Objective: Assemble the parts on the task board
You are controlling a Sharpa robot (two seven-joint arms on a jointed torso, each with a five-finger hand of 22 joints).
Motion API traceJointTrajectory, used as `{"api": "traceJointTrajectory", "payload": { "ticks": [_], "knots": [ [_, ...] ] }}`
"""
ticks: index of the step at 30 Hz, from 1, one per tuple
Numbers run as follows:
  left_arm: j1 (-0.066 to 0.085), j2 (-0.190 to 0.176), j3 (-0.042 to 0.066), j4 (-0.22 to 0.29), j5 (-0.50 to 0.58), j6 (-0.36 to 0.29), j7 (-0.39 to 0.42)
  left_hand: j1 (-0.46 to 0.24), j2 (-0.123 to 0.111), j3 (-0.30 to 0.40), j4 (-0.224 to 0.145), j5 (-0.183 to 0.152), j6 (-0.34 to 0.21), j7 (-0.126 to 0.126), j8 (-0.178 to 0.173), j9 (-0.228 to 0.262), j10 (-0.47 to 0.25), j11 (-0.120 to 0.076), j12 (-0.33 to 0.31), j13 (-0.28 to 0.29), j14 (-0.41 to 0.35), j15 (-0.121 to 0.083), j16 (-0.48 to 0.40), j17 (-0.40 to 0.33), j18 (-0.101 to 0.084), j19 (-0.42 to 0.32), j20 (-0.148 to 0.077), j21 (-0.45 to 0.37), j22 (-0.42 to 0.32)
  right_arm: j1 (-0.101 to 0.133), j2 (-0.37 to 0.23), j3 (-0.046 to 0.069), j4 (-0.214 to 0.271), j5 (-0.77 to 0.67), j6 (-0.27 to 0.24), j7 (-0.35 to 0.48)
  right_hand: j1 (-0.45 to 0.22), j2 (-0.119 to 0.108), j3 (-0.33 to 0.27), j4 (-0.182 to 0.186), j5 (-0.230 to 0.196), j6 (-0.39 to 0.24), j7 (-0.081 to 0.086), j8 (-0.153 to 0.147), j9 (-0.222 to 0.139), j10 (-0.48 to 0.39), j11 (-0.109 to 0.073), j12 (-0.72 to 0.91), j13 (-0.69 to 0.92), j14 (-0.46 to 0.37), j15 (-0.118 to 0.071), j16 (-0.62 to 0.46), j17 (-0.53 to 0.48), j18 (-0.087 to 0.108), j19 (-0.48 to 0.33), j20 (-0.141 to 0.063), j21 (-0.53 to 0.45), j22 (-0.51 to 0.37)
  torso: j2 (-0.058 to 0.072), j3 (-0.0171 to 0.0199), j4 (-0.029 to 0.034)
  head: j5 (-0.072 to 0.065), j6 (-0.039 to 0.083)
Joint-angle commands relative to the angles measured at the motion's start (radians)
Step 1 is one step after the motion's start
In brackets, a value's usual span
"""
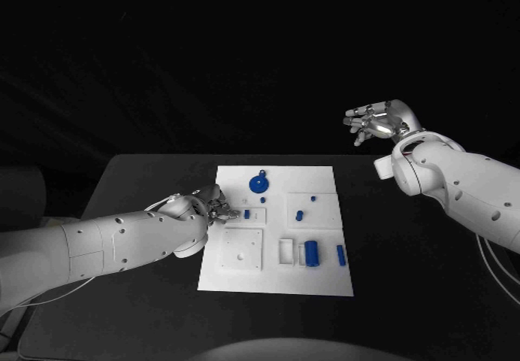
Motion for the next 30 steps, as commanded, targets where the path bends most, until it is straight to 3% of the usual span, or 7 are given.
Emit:
{"api": "traceJointTrajectory", "payload": {
  "ticks": [1, 10, 16, 22, 30],
  "knots": [
    [-0.004, 0.0, -0.002, 0.003, -0.039, 0.019, 0.005, 0.008, -0.004, 0.084, -0.093, 0.003, -0.008, 0.002, -0.003, 0.0, 0.041, 0.0, -0.005, -0.002, -0.006, -0.001, -0.005, -0.001, -0.003, 0.002, 0.001, 0.001, 0.018, -0.001, 0.0, 0.0, 0.001, -0.001, 0.008, 0.007, 0.002, -0.009, -0.001, 0.006, 0.006, -0.008, -0.001, -0.003, -0.001, -0.003, 0.002, 0.001, 0.0, 0.009, 0.001, -0.003, 0.001, -0.008, 0.025, -0.003, 0.005, -0.001, 0.0, 0.0, 0.0002, 0.0, 0.001],
    [-0.004, 0.0, -0.002, 0.009, -0.09, 0.025, 0.009, -0.001, -0.023, 0.08, -0.088, -0.002, -0.007, -0.001, -0.005, -0.013, 0.04, 0.0, -0.008, -0.005, -0.009, -0.001, -0.009, -0.009, -0.003, 0.0, 0.002, 0.0, 0.018, -0.001, 0.0, 0.0, 0.001, -0.001, 0.008, 0.006, 0.002, -0.009, -0.001, 0.008, 0.007, -0.009, -0.001, -0.003, -0.001, -0.004, 0.002, 0.001, 0.0, 0.009, 0.001, -0.003, 0.0, -0.008, 0.025, -0.003, 0.005, -0.002, 0.0, 0.0, -0.0003, 0.0, 0.003],
    [-0.004, -0.001, -0.002, 0.013, -0.097, 0.034, 0.012, -0.018, -0.044, 0.039, -0.043, -0.032, 0.002, -0.006, -0.005, -0.034, 0.038, 0.0, -0.008, -0.003, -0.011, -0.001, -0.017, -0.024, -0.006, 0.0, 0.002, -0.004, 0.016, -0.002, -0.001, 0.0, 0.0, -0.001, 0.007, 0.006, 0.002, -0.009, -0.001, 0.008, 0.007, -0.009, -0.001, -0.003, -0.001, -0.004, 0.002, 0.001, 0.0, 0.009, 0.001, -0.003, 0.0, -0.008, 0.025, -0.003, 0.005, -0.002, 0.0, 0.0001, 0.0007, 0.0, 0.003],
    [-0.004, -0.001, -0.002, 0.015, -0.095, 0.038, 0.016, -0.01, -0.051, -0.018, 0.015, -0.06, 0.007, -0.005, -0.004, -0.046, 0.035, 0.0, -0.009, 0.001, -0.013, -0.001, -0.02, -0.032, -0.007, 0.003, 0.002, -0.012, 0.016, -0.002, -0.001, 0.0, 0.001, -0.001, 0.007, 0.006, 0.002, -0.009, -0.001, 0.008, 0.007, -0.009, -0.001, -0.003, -0.001, -0.004, 0.002, 0.001, 0.0, 0.009, 0.001, -0.003, 0.0, -0.008, 0.025, -0.003, 0.005, -0.002, 0.0, 0.0004, 0.0, 0.001, 0.002],
    [-0.004, -0.002, -0.002, 0.013, -0.094, 0.037, 0.015, 0.003, -0.05, -0.049, 0.047, -0.08, 0.007, -0.005, -0.004, -0.044, 0.034, 0.0, -0.009, 0.005, -0.014, 0.0, -0.021, -0.037, -0.008, 0.006, 0.002, -0.018, 0.017, -0.002, -0.001, 0.0, 0.001, -0.001, 0.006, 0.006, 0.002, -0.009, -0.001, 0.008, 0.007, -0.009, -0.001, -0.003, -0.001, -0.004, 0.002, 0.001, 0.0, 0.009, 0.001, -0.003, 0.0, -0.008, 0.025, -0.003, 0.005, -0.002, 0.0, 0.0006, -0.0001, 0.001, 0.003]
  ]
}}
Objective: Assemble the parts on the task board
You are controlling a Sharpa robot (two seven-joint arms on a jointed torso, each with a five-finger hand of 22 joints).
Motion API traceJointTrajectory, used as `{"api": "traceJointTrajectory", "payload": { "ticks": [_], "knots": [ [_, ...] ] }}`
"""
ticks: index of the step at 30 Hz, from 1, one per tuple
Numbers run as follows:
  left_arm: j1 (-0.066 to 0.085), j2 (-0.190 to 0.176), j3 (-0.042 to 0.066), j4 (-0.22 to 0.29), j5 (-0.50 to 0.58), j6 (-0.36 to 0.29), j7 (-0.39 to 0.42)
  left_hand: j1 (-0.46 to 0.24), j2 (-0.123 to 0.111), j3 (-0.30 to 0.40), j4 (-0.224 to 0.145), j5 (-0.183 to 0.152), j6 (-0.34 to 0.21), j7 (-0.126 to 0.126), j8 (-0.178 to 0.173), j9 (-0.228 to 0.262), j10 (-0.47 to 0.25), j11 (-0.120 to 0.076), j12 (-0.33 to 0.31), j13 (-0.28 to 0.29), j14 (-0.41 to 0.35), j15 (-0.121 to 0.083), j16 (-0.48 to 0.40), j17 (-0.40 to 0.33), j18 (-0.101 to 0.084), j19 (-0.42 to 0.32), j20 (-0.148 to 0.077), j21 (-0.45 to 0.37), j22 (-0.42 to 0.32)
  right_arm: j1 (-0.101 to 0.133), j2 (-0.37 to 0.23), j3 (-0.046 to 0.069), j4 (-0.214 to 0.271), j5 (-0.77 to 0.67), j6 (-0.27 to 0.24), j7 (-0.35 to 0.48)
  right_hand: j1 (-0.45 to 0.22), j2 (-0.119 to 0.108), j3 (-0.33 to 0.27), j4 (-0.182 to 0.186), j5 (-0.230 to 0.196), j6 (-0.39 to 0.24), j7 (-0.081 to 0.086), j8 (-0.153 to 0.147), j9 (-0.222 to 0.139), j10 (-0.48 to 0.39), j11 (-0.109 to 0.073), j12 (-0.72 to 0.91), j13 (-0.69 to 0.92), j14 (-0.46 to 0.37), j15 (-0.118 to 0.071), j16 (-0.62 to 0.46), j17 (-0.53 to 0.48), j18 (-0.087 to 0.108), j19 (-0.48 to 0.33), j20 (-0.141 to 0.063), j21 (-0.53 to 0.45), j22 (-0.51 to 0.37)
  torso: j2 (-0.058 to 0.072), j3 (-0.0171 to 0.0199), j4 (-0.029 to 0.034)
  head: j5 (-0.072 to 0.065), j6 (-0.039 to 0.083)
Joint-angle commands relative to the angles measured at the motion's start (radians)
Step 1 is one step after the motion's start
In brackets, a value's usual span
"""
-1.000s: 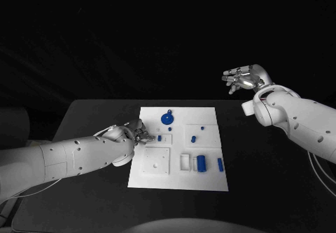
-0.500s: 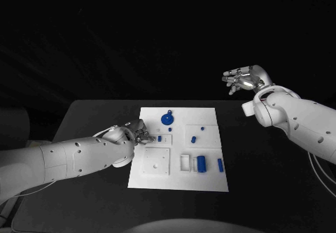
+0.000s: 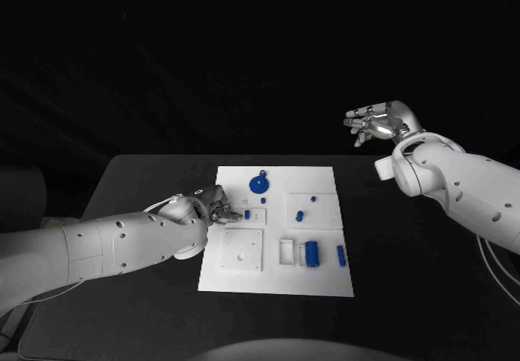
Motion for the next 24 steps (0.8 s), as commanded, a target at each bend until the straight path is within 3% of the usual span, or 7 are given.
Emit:
{"api": "traceJointTrajectory", "payload": {
  "ticks": [1, 2, 3, 5, 17, 19, 24],
  "knots": [
    [-0.002, 0.002, -0.001, 0.002, -0.007, 0.02, 0.011, 0.002, 0.003, -0.004, 0.006, -0.01, -0.002, 0.002, -0.004, 0.002, 0.035, -0.001, -0.005, 0.001, -0.005, 0.002, -0.005, -0.001, -0.008, 0.006, 0.002, -0.006, 0.017, -0.001, 0.0, 0.0, 0.001, -0.001, 0.007, 0.006, 0.002, -0.009, -0.001, 0.008, 0.003, -0.01, 0.0, -0.003, -0.001, -0.004, 0.002, 0.001, 0.001, 0.009, 0.001, -0.003, 0.0, -0.008, 0.025, -0.003, 0.005, -0.001, 0.0, 0.0, -0.0001, -0.001, 0.0],
    [-0.002, 0.002, -0.001, 0.002, -0.007, 0.019, 0.011, -0.001, 0.002, -0.009, 0.01, -0.024, -0.002, 0.002, -0.004, 0.002, 0.035, -0.001, -0.005, 0.002, -0.005, 0.002, -0.005, -0.002, -0.008, 0.006, 0.003, -0.007, 0.017, -0.001, 0.0, 0.0, 0.001, -0.001, 0.007, 0.006, 0.002, -0.009, -0.001, 0.008, 0.003, -0.01, 0.0, -0.003, -0.001, -0.004, 0.002, 0.001, 0.001, 0.009, 0.001, -0.003, 0.0, -0.008, 0.025, -0.003, 0.005, -0.001, 0.0, 0.0, -0.0002, 0.0, 0.0],
    [-0.002, 0.002, -0.001, 0.002, -0.007, 0.019, 0.011, -0.004, 0.005, -0.014, 0.014, -0.066, -0.001, 0.003, -0.004, 0.004, 0.035, -0.001, -0.005, 0.002, -0.006, 0.002, -0.006, -0.003, -0.008, 0.006, 0.003, -0.008, 0.017, -0.001, 0.0, 0.0, 0.001, -0.001, 0.007, 0.006, 0.002, -0.009, -0.001, 0.008, 0.003, -0.01, 0.0, -0.003, -0.001, -0.004, 0.002, 0.001, 0.001, 0.009, 0.001, -0.003, 0.0, -0.008, 0.025, -0.003, 0.005, -0.001, 0.0, 0.0, -0.0003, 0.0, 0.0],
    [-0.002, 0.002, -0.001, 0.001, -0.007, 0.019, 0.012, -0.007, 0.004, -0.02, 0.016, -0.075, -0.001, 0.003, -0.004, 0.005, 0.034, -0.001, -0.004, 0.003, -0.006, 0.003, -0.006, -0.005, -0.008, 0.006, 0.003, -0.009, 0.017, -0.001, 0.0, 0.0, 0.001, -0.001, 0.006, 0.006, 0.002, -0.009, -0.001, 0.008, 0.003, -0.01, 0.0, -0.003, -0.001, -0.004, 0.002, 0.001, 0.001, 0.009, 0.001, -0.003, 0.0, -0.008, 0.025, -0.003, 0.005, -0.001, 0.0, 0.0001, -0.0004, 0.0, 0.001],
    [-0.002, 0.001, -0.001, -0.004, -0.007, 0.014, 0.003, -0.003, 0.013, -0.023, 0.02, -0.082, -0.001, 0.003, -0.003, 0.01, 0.033, -0.001, -0.002, 0.006, -0.005, 0.002, -0.005, -0.004, -0.007, 0.008, 0.003, -0.01, 0.017, -0.001, 0.0, 0.0, 0.002, -0.001, 0.006, 0.005, 0.002, -0.01, -0.001, 0.009, 0.004, -0.012, 0.001, -0.004, -0.001, -0.004, 0.002, 0.001, 0.0, 0.009, 0.001, -0.003, 0.0, -0.008, 0.025, -0.003, 0.006, -0.003, 0.0, 0.0, 0.0, -0.001, 0.003],
    [-0.002, 0.001, -0.001, -0.005, -0.007, 0.011, 0.002, 0.011, 0.028, -0.011, 0.015, -0.065, -0.004, 0.002, -0.004, 0.011, 0.033, -0.002, -0.002, 0.006, -0.004, 0.002, -0.004, -0.002, -0.007, 0.009, 0.003, -0.01, 0.017, -0.001, 0.0, 0.0, 0.002, -0.001, 0.006, 0.005, 0.002, -0.01, -0.001, 0.009, 0.004, -0.012, 0.001, -0.004, -0.001, -0.004, 0.002, 0.001, 0.0, 0.009, 0.001, -0.003, 0.0, -0.008, 0.025, -0.003, 0.006, -0.003, 0.0, -0.0001, -0.0003, -0.001, 0.004],
    [-0.002, 0.001, 0.0, -0.003, 0.0, 0.01, 0.003, 0.052, 0.058, 0.028, -0.008, 0.017, -0.016, 0.004, -0.003, 0.015, 0.035, -0.001, -0.007, 0.003, -0.003, 0.001, -0.002, 0.001, -0.007, 0.009, 0.002, -0.01, 0.018, -0.001, 0.0, 0.0, 0.001, -0.001, 0.006, 0.005, 0.002, -0.01, -0.001, 0.009, 0.004, -0.012, 0.001, -0.004, -0.001, -0.004, 0.002, 0.001, 0.0, 0.009, 0.001, -0.003, 0.0, -0.008, 0.025, -0.003, 0.006, -0.003, 0.0, -0.0005, -0.0006, 0.0, 0.004]
  ]
}}
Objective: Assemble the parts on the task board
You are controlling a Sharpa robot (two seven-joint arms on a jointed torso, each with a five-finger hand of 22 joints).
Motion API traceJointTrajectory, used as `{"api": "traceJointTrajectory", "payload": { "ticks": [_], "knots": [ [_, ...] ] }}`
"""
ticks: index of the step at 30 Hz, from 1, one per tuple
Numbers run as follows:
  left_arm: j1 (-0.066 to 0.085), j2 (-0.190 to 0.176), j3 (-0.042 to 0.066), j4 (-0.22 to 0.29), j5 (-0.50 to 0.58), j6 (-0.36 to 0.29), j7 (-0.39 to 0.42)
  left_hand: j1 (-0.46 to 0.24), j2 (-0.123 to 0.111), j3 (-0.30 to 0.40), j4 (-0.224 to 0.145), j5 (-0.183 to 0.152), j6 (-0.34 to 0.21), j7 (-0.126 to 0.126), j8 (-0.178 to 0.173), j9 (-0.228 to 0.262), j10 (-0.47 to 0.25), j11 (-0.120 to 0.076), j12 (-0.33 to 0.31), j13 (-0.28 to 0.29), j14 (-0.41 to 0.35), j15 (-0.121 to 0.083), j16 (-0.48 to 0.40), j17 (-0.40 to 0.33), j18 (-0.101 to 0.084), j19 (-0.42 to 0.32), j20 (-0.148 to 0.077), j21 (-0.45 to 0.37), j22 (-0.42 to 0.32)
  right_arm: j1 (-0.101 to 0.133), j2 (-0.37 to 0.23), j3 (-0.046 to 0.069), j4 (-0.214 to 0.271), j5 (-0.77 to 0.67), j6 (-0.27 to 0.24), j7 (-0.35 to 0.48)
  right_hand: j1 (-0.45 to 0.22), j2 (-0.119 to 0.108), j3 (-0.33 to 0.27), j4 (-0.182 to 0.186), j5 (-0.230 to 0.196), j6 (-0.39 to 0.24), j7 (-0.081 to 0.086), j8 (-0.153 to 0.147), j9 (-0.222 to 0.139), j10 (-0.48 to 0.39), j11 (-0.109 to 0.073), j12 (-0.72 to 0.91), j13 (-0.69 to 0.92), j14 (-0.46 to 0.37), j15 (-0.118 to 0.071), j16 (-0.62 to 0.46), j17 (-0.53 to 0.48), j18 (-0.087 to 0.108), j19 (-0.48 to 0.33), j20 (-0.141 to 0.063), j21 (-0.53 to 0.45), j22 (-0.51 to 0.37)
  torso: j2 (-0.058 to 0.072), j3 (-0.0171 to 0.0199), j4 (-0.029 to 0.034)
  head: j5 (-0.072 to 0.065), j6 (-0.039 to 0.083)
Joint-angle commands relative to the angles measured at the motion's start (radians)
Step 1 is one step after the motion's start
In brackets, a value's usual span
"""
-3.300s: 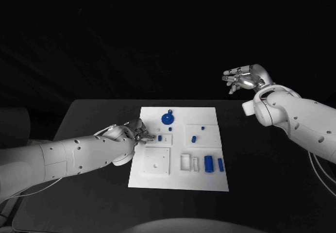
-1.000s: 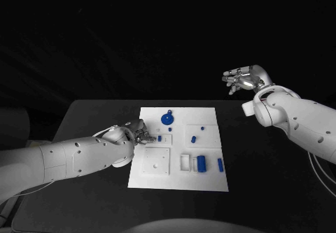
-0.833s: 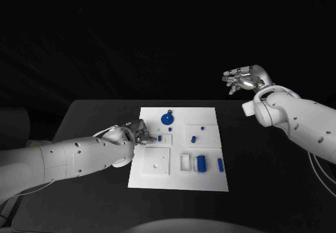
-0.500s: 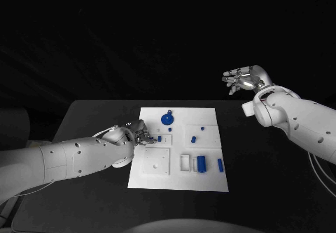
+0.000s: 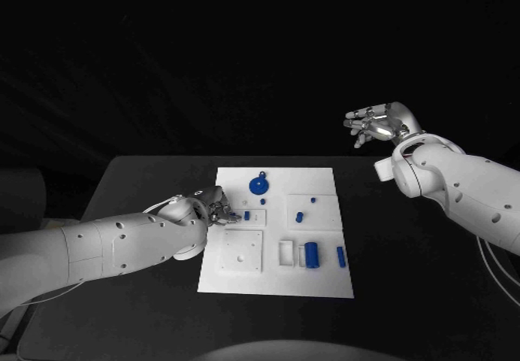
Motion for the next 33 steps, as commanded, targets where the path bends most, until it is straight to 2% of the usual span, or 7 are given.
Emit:
{"api": "traceJointTrajectory", "payload": {
  "ticks": [1, 5, 11, 15, 19, 23, 33],
  "knots": [
    [-0.002, 0.0, -0.001, 0.001, 0.006, 0.008, 0.003, 0.025, 0.025, 0.025, -0.015, 0.033, -0.015, 0.001, -0.003, 0.004, 0.035, -0.001, -0.008, -0.003, -0.004, 0.002, 0.001, 0.001, -0.007, 0.005, -0.002, -0.006, 0.018, -0.001, 0.0, 0.0, 0.001, -0.001, 0.006, 0.005, 0.002, -0.01, 0.0, 0.004, 0.004, -0.004, 0.001, -0.004, -0.001, -0.004, 0.002, 0.001, 0.0, 0.009, 0.001, -0.003, 0.0, -0.008, 0.025, -0.003, 0.006, -0.001, 0.0, -0.0007, -0.0005, 0.001, 0.0],
    [-0.002, -0.002, 0.0, 0.006, 0.021, 0.009, 0.01, 0.047, 0.045, 0.086, -0.056, 0.083, -0.026, 0.01, 0.002, 0.032, 0.037, 0.003, -0.015, -0.008, -0.006, 0.003, 0.001, 0.001, -0.003, 0.003, -0.001, -0.003, 0.02, -0.001, 0.0, 0.0, 0.0, -0.001, 0.007, 0.005, 0.002, -0.01, 0.0, 0.004, 0.004, -0.004, 0.001, -0.004, -0.001, -0.004, 0.002, 0.001, 0.0, 0.009, 0.001, -0.003, 0.0, -0.008, 0.025, -0.003, 0.006, -0.001, 0.0, -0.0004, -0.0002, 0.0, 0.001],
    [-0.002, -0.011, 0.005, 0.018, 0.061, 0.016, 0.044, 0.003, 0.059, 0.161, -0.134, 0.075, -0.037, 0.015, -0.001, 0.072, 0.034, 0.005, -0.014, -0.009, -0.008, 0.006, -0.004, -0.008, 0.002, -0.006, 0.003, 0.01, 0.019, -0.002, 0.002, 0.0, -0.002, -0.001, 0.009, 0.005, 0.002, -0.01, 0.0, 0.004, 0.004, -0.004, 0.001, -0.004, -0.001, -0.004, 0.002, 0.001, 0.0, 0.009, 0.001, -0.003, 0.0, -0.008, 0.025, -0.003, 0.006, -0.001, 0.0, -0.0005, 0.0005, 0.0, 0.002],
    [-0.002, -0.019, 0.025, 0.021, 0.144, 0.043, 0.105, -0.002, 0.072, 0.169, -0.15, 0.056, -0.046, 0.019, -0.001, 0.08, 0.025, 0.007, -0.012, -0.007, -0.012, 0.008, -0.01, -0.016, 0.004, -0.01, 0.005, 0.012, 0.019, -0.005, 0.001, 0.0, 0.002, -0.001, 0.011, 0.005, 0.005, -0.01, 0.002, 0.003, 0.003, -0.004, 0.0, -0.003, -0.001, -0.003, 0.001, 0.002, 0.0, 0.01, 0.001, -0.003, 0.0, -0.007, 0.025, -0.003, 0.007, -0.002, 0.0, -0.0006, 0.0, -0.001, 0.006],
    [0.001, -0.026, 0.061, 0.015, 0.297, 0.111, 0.186, 0.004, 0.092, 0.171, -0.16, -0.009, -0.061, 0.023, -0.003, 0.083, 0.012, 0.011, -0.01, -0.005, -0.023, 0.011, -0.015, -0.019, 0.003, -0.018, 0.007, 0.008, 0.018, -0.008, -0.004, 0.0, 0.014, -0.003, 0.015, 0.004, 0.01, -0.01, 0.004, -0.001, 0.001, -0.002, 0.0, -0.003, -0.001, -0.003, 0.001, 0.002, 0.0, 0.011, 0.0, -0.002, 0.001, -0.007, 0.026, -0.003, 0.008, -0.002, -0.001, -0.0007, -0.0004, -0.001, 0.012],
    [0.021, -0.032, 0.082, 0.002, 0.455, 0.206, 0.263, 0.006, 0.113, 0.163, -0.172, -0.062, -0.077, 0.028, -0.002, 0.085, -0.006, 0.016, -0.007, -0.004, -0.036, 0.016, -0.02, -0.023, 0.003, -0.026, 0.012, 0.0, 0.016, -0.014, -0.012, 0.0, 0.036, -0.022, 0.024, 0.002, 0.014, -0.012, 0.008, -0.009, -0.002, 0.0, 0.0, -0.003, -0.001, -0.001, 0.001, 0.002, 0.0, 0.012, -0.001, 0.0, 0.002, -0.007, 0.026, -0.004, 0.012, 0.001, -0.001, -0.0002, -0.0001, 0.001, 0.02],
    [0.094, -0.04, 0.095, -0.043, 0.781, 0.483, 0.389, 0.013, 0.165, 0.138, -0.195, -0.185, -0.135, 0.039, 0.046, 0.058, -0.056, 0.027, 0.019, 0.003, -0.069, 0.027, -0.008, -0.029, 0.006, -0.042, 0.023, -0.014, 0.017, -0.04, -0.042, 0.0, 0.143, -0.167, 0.09, -0.004, 0.03, -0.008, -0.004, -0.055, -0.029, 0.011, -0.004, -0.004, -0.001, 0.004, -0.007, 0.063, 0.074, 0.036, -0.011, 0.065, 0.057, -0.005, 0.032, -0.016, 0.083, 0.075, -0.001, 0.0006, -0.0004, 0.011, 0.05]
  ]
}}
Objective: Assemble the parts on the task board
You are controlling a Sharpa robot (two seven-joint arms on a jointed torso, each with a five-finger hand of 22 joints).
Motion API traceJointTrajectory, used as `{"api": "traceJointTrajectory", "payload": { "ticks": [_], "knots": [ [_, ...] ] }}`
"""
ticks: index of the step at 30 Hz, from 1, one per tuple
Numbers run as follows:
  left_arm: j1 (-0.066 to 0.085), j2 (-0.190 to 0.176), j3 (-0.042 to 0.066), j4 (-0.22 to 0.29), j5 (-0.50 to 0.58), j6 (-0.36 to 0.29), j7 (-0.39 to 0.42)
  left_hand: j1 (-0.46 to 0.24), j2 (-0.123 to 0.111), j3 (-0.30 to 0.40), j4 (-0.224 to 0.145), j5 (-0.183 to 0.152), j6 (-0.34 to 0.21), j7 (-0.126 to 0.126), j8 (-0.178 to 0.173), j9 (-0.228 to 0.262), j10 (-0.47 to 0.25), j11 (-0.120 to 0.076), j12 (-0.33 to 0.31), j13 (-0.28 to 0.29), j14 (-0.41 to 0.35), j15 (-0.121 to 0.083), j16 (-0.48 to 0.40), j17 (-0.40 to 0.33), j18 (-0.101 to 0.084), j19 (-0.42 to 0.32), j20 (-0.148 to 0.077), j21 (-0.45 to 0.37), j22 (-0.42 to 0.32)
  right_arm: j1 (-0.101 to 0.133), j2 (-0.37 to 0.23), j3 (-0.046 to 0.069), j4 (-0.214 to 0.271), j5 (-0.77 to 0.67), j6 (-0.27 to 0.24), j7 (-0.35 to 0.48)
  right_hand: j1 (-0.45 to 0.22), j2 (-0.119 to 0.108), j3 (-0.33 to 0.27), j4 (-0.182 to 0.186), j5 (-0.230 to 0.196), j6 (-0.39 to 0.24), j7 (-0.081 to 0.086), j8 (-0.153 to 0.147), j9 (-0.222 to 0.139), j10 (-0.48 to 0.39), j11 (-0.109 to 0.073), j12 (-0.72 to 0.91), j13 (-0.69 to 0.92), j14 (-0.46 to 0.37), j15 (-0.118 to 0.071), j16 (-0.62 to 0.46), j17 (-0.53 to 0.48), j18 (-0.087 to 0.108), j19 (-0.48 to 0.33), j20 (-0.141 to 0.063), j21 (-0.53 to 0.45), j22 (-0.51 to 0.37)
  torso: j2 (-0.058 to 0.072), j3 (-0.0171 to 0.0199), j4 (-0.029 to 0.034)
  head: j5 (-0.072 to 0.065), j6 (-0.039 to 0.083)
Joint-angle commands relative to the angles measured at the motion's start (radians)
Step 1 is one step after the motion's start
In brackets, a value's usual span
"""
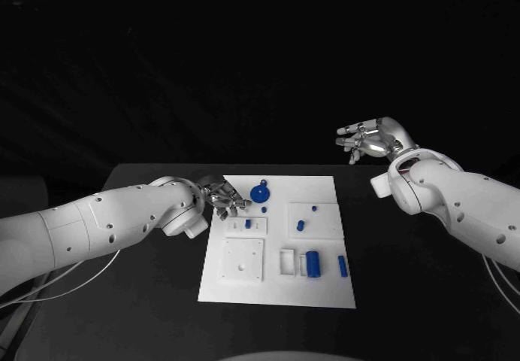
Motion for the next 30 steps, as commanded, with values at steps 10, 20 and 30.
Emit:
{"api": "traceJointTrajectory", "payload": {
  "ticks": [10, 20, 30],
  "knots": [
    [0.026, 0.011, 0.002, -0.025, 0.432, 0.44, 0.178, 0.022, 0.075, 0.089, -0.159, -0.192, -0.058, 0.011, 0.037, -0.021, -0.057, 0.015, 0.026, 0.004, -0.039, 0.013, 0.022, -0.007, 0.01, -0.02, 0.015, -0.018, 0.017, -0.068, -0.022, -0.016, 0.184, -0.38, 0.087, 0.012, 0.038, 0.016, -0.059, -0.046, -0.068, 0.01, -0.003, -0.003, -0.001, -0.024, -0.003, 0.096, 0.164, -0.006, 0.0, 0.081, 0.046, -0.003, 0.003, -0.004, 0.077, 0.121, 0.001, 0.0026, 0.0007, 0.013, 0.043],
    [0.027, 0.012, 0.002, -0.034, 0.492, 0.523, 0.207, 0.032, 0.114, 0.037, -0.181, -0.248, -0.078, 0.013, 0.072, -0.047, -0.075, 0.017, 0.052, 0.0, -0.05, 0.016, 0.038, -0.021, 0.013, -0.021, 0.019, -0.025, 0.018, -0.097, -0.023, -0.035, 0.278, -0.512, 0.045, 0.025, 0.054, 0.012, -0.091, -0.045, -0.099, 0.006, -0.004, -0.003, -0.001, -0.014, -0.004, 0.096, 0.199, -0.001, -0.001, 0.093, 0.043, -0.004, 0.007, -0.005, 0.078, 0.144, 0.001, 0.0004, -0.0003, 0.01, 0.054],
    [0.027, 0.014, 0.002, -0.028, 0.482, 0.528, 0.22, 0.033, 0.111, 0.033, -0.188, -0.231, -0.08, 0.013, 0.077, -0.053, -0.074, 0.016, 0.056, -0.002, -0.05, 0.015, 0.041, -0.024, 0.013, -0.02, 0.019, -0.024, 0.018, -0.109, -0.03, -0.045, 0.345, -0.537, 0.056, 0.03, 0.066, 0.03, -0.199, -0.045, -0.083, 0.001, -0.005, -0.003, 0.0, -0.011, -0.002, 0.083, 0.231, -0.006, 0.0, 0.101, 0.043, -0.003, 0.011, -0.004, 0.061, 0.165, 0.001, -0.0005, 0.0013, 0.002, 0.052]
  ]
}}
